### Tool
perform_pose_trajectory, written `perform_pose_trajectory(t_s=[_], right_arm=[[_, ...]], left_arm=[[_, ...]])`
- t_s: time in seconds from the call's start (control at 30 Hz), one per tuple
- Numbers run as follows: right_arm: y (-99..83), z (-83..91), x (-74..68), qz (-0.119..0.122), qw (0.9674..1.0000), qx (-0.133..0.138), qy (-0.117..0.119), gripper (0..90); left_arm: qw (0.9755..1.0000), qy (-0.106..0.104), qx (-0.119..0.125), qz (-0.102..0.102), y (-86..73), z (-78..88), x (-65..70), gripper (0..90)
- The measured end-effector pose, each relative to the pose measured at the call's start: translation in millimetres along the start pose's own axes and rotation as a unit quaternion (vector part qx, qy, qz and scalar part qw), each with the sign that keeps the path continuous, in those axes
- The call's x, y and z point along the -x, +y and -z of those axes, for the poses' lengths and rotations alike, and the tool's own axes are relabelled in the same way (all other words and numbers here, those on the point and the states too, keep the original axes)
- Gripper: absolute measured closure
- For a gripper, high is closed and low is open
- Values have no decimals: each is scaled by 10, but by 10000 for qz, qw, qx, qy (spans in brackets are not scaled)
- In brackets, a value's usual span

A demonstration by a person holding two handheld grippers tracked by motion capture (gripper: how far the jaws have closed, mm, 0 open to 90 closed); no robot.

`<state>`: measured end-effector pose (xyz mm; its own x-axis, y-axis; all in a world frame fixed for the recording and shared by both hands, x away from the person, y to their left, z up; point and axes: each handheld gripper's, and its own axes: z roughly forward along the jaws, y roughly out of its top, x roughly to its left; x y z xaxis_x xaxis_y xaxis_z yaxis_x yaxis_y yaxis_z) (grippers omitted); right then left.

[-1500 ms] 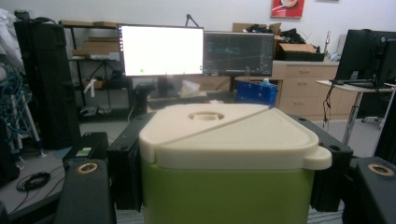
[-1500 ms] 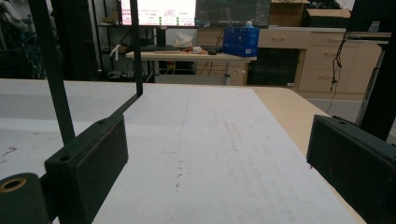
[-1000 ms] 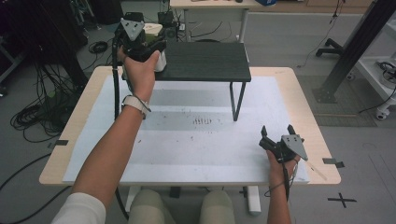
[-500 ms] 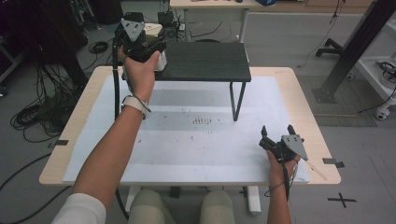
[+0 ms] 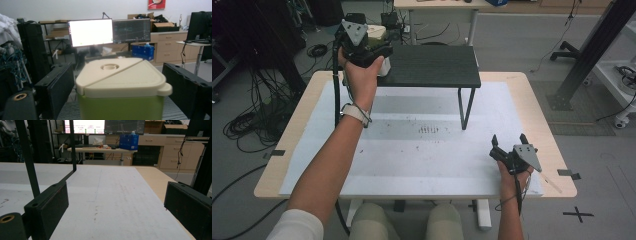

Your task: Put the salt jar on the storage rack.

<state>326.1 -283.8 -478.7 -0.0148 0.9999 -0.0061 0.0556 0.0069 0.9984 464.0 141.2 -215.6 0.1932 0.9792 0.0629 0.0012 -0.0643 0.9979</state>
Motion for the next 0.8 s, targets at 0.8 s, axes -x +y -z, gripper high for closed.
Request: perform_pose_trajectory(t_s=[0.8], right_arm=[[1,-2,1,4,10000,-5,-8,57]], left_arm=[[9987,-212,457,-28,-31,380,8,19]])
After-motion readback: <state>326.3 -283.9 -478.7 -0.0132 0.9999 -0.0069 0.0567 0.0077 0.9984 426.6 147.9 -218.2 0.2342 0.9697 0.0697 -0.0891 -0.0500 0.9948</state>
